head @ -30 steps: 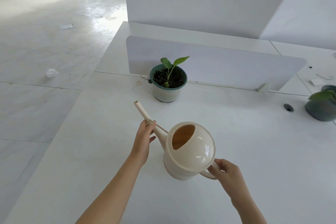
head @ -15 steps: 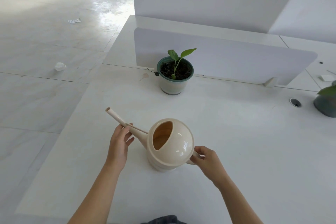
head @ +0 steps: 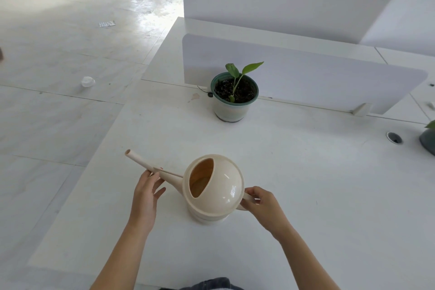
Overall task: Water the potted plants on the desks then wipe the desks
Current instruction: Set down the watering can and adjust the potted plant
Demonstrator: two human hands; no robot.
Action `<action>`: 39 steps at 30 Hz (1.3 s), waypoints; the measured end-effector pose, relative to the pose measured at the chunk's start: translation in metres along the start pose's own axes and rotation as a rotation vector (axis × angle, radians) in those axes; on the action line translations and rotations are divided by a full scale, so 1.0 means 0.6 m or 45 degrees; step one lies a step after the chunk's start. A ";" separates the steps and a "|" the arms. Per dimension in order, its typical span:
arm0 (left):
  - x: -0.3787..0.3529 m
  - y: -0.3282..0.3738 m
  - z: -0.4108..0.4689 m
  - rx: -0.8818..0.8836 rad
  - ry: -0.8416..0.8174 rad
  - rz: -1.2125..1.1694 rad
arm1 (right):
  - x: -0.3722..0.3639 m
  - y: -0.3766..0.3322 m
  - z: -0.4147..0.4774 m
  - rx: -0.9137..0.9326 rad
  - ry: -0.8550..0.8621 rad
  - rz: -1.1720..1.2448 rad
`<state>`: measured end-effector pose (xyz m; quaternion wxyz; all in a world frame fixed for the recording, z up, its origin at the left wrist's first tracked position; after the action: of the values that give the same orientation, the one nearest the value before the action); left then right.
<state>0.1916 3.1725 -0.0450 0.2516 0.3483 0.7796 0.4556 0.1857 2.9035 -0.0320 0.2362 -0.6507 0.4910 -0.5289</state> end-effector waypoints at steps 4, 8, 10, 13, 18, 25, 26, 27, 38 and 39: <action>0.029 0.024 -0.016 -0.063 0.151 0.117 | 0.019 -0.019 0.007 0.054 -0.020 0.040; 0.022 0.093 -0.040 -0.260 0.165 0.047 | 0.067 -0.053 0.052 0.063 0.152 0.244; -0.013 0.116 -0.035 -0.327 0.106 0.076 | 0.083 -0.071 0.080 0.071 0.232 0.277; -0.084 0.140 -0.010 -0.403 0.049 0.122 | 0.094 -0.101 0.124 0.089 0.330 0.324; -0.219 0.166 0.039 -0.515 -0.044 0.209 | 0.090 -0.138 0.202 0.089 0.453 0.367; -0.348 0.149 0.135 -0.517 -0.127 0.223 | 0.069 -0.157 0.306 0.062 0.537 0.403; -0.360 0.142 0.148 -0.505 -0.137 0.239 | 0.062 -0.158 0.321 0.056 0.527 0.410; -0.371 0.133 0.163 -0.482 -0.144 0.266 | 0.056 -0.158 0.335 0.045 0.512 0.421; -0.458 0.089 0.195 -0.308 -0.389 0.217 | 0.002 -0.166 0.388 0.138 0.465 0.515; -0.457 0.088 0.189 -0.318 -0.412 0.214 | 0.005 -0.169 0.392 0.116 0.460 0.536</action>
<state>0.4613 3.0395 -0.0298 0.3758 0.4468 0.6347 0.5062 0.4416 2.8925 -0.0241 0.2785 -0.4181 0.6252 -0.5973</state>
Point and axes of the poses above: each hand's wrist, its own z-axis towards the middle knuckle, its own x-axis out of the back of the hand, y = z × x, the point moved 8 cm from there along z, towards the middle knuckle, and after that the axes turned 15 degrees about y, right-handed, at the moved point
